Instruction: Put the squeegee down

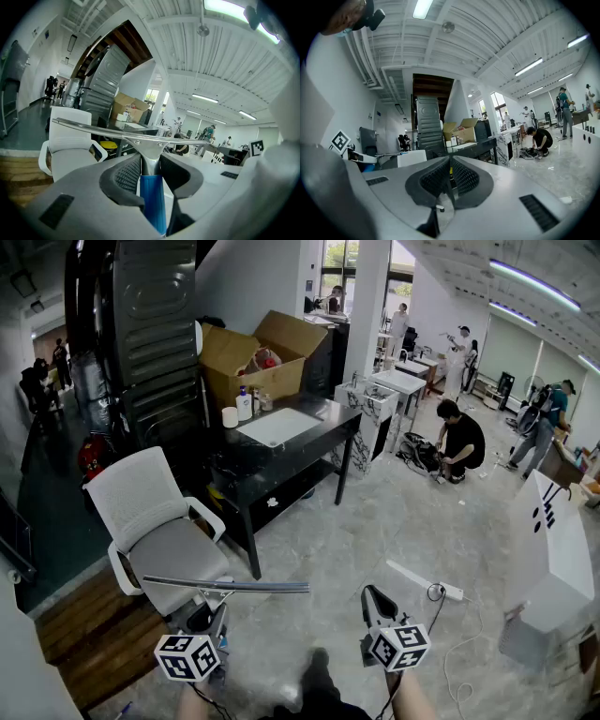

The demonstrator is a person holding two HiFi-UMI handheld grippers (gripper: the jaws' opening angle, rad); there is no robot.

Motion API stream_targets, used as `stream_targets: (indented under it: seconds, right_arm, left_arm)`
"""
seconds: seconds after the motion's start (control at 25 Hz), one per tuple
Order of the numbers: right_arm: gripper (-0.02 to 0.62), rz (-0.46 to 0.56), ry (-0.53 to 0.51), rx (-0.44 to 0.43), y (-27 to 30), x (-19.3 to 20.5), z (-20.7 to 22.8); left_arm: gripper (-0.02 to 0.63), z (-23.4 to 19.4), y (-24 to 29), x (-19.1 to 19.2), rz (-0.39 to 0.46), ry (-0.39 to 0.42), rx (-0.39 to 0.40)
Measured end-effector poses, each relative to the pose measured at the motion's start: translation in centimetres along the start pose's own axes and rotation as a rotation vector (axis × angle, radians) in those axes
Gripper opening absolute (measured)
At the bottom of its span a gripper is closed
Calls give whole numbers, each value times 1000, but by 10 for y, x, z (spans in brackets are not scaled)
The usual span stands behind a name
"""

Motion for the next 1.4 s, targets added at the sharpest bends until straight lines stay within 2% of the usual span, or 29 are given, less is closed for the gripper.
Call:
stream_targets:
  seconds: [0.32,0.56,0.76,1.04,1.4]
  right_arm:
    - [52,-11,-1,-18,9,1,4]
    - [52,-21,5,-21,42,6,23]
    - [54,-39,38,-2,91,8,62]
    - [54,-16,50,-34,190,-12,123]
    - [54,-22,42,-95,291,-28,193]
  left_arm:
    - [148,-1,7,-1,-3,-10,-13]
    - [148,-9,43,-7,-11,-19,-25]
    - [149,-12,95,-24,-28,-28,-46]
    - [147,-15,193,-62,-31,-41,-63]
    - [147,-21,299,-108,27,-76,-128]
Point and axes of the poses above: the fingertips, and each gripper's own axes: y forward along the fingers, z to its right, x out of its underside, the point moved 2 cm from there along -y, backward along the fingers, and after that the axes turned 6 degrees about -y, right-handed, at the moved point
